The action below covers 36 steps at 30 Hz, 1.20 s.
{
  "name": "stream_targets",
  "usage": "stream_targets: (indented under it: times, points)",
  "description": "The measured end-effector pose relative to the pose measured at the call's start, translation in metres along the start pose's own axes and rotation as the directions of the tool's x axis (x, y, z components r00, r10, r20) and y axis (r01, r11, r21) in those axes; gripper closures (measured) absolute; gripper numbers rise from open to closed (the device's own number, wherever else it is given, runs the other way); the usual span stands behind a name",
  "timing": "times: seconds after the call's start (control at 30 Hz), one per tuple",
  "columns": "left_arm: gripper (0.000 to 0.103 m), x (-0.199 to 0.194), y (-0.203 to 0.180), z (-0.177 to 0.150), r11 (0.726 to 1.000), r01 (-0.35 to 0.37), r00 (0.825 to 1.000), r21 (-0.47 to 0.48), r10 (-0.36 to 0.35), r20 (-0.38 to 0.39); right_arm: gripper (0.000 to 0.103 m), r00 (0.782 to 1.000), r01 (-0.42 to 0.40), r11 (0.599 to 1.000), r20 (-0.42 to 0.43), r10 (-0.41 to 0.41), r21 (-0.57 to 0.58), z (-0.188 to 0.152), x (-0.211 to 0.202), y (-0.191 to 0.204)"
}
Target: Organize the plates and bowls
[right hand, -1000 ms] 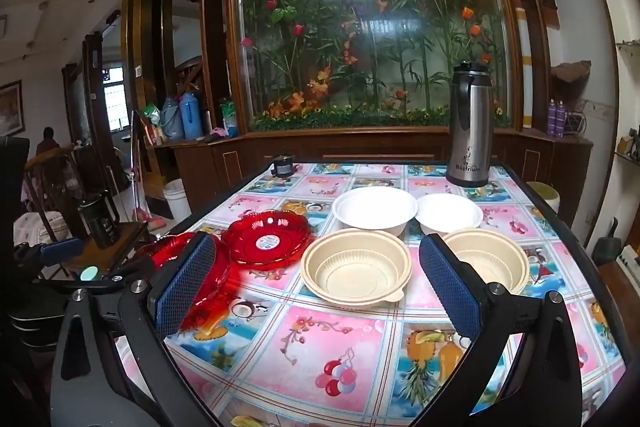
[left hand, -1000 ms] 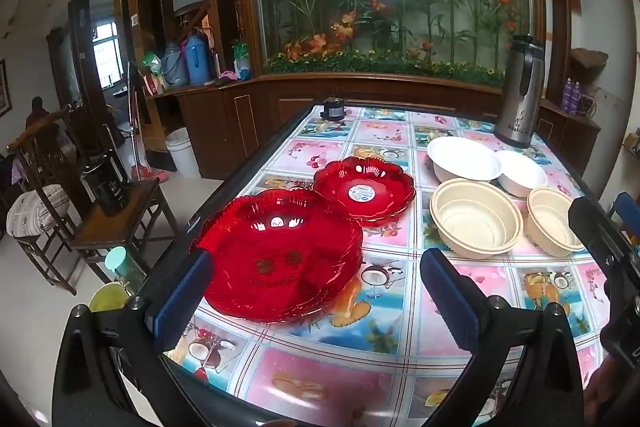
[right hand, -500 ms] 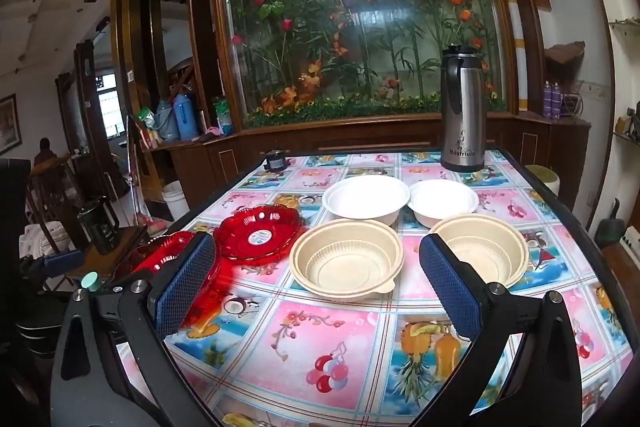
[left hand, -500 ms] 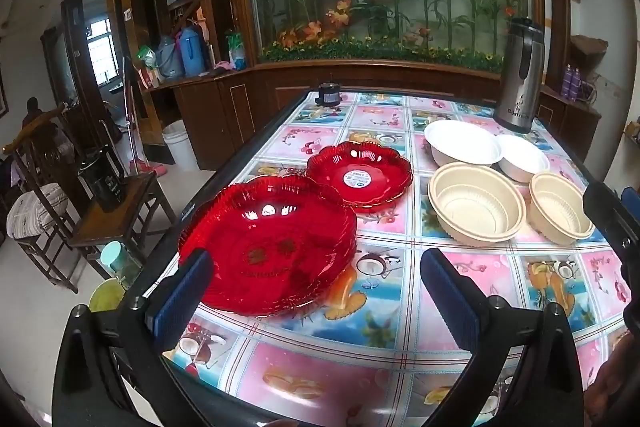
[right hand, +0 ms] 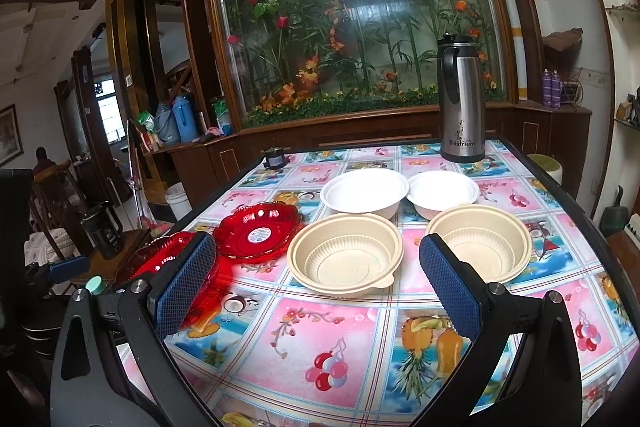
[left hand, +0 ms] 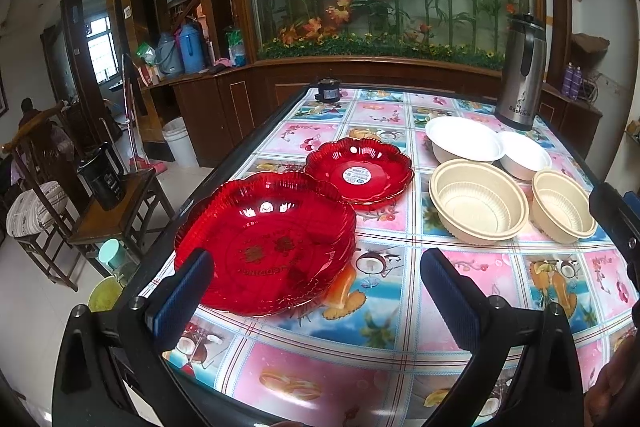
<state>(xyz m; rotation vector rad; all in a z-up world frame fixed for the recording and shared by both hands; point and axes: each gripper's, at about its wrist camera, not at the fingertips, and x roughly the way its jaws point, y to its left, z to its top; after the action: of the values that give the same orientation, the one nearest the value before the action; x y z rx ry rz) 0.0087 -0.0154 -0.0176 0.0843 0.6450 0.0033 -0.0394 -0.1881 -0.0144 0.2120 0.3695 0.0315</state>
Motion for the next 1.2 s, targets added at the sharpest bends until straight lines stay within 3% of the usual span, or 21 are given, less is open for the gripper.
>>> stream_targets:
  times: [1.2]
  points:
    - [0.000,0.015,0.055,-0.009,0.995,-0.060,0.998,-0.073,0.058,-0.037,0.000,0.999,-0.047,0.991,-0.018,0.045,-0.125,-0.004,0.003,0.049]
